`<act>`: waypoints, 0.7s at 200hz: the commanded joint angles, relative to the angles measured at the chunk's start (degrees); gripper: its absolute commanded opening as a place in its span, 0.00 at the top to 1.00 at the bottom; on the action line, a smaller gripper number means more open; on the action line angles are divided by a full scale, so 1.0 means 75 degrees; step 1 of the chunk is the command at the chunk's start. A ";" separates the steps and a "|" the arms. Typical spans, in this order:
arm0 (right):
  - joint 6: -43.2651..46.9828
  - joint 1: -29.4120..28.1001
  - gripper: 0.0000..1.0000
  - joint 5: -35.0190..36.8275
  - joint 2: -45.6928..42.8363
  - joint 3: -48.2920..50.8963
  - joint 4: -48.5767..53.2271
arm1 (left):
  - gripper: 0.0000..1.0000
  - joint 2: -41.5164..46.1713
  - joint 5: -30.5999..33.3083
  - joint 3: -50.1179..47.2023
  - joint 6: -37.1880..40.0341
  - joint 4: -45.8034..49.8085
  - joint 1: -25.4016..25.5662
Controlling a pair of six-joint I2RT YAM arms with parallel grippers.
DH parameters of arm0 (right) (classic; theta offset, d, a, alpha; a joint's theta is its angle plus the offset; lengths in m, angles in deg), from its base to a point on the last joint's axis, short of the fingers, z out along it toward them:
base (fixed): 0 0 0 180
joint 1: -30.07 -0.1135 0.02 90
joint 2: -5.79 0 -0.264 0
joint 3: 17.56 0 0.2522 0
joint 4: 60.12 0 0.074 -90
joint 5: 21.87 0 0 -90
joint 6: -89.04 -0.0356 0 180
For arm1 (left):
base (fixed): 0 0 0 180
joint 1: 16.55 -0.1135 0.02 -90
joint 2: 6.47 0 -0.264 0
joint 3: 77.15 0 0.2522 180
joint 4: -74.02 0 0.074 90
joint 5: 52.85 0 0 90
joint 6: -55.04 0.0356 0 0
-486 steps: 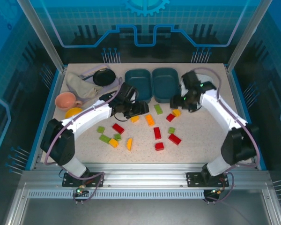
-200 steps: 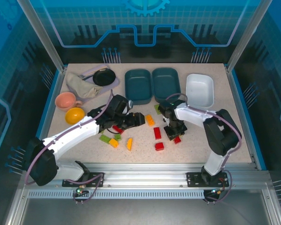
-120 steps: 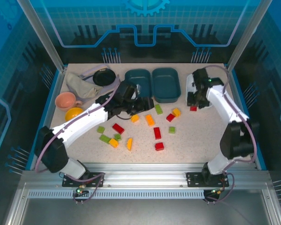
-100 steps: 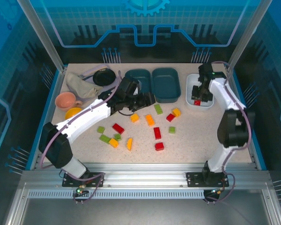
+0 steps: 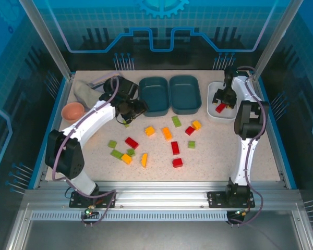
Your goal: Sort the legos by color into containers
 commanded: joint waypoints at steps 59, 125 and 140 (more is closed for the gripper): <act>-0.0644 -0.2467 0.33 -0.2863 -0.5069 0.4426 -0.3623 | 0.29 -0.1196 0.0541 0.0170 0.0682 0.0965 -0.1295; -0.0932 -0.3487 0.33 -0.3601 -0.6337 0.5916 -0.3721 | 0.40 -0.2758 0.0302 0.0757 0.0884 0.0689 -0.1501; -0.0966 -0.3496 0.33 -0.3593 -0.6465 0.6032 -0.3677 | 0.48 -0.2916 0.0332 0.0736 0.0910 0.0619 -0.1501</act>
